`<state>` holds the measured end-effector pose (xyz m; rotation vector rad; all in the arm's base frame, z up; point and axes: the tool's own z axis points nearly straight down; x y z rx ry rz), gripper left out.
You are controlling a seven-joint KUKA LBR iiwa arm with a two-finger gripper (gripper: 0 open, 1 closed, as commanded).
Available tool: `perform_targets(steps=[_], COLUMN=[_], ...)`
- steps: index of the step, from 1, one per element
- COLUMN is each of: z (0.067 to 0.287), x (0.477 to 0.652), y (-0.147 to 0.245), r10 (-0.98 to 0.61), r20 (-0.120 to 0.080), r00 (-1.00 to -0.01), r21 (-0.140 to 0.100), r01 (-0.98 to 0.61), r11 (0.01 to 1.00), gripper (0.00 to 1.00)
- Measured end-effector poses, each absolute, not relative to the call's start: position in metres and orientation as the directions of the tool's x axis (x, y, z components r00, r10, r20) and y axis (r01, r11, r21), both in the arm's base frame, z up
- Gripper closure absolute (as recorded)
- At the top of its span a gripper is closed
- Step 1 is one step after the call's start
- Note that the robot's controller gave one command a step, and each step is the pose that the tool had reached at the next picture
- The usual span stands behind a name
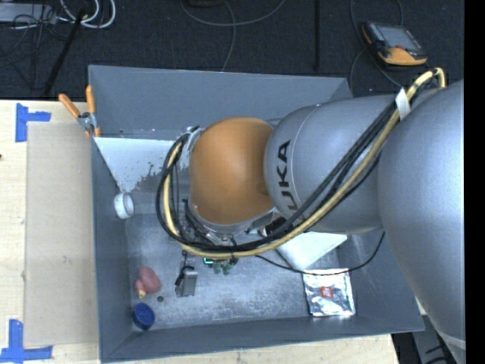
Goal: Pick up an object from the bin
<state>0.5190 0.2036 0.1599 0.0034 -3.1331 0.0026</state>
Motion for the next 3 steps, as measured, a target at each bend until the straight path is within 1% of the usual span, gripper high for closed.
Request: perform_targets(steps=[1,2,3], z=[0.071,0.075,0.214], x=[0.521,0.524,0.521], y=[0.245,0.244,0.234], r10=[0.045,0.052,0.007], r20=[0.007,0.002,-0.007], r00=[-0.999,-0.999,-1.000], r21=[-0.003,0.000,0.003], r01=[0.045,0.052,0.007], r11=[0.999,0.999,1.000], gripper=[0.00,1.00,1.00])
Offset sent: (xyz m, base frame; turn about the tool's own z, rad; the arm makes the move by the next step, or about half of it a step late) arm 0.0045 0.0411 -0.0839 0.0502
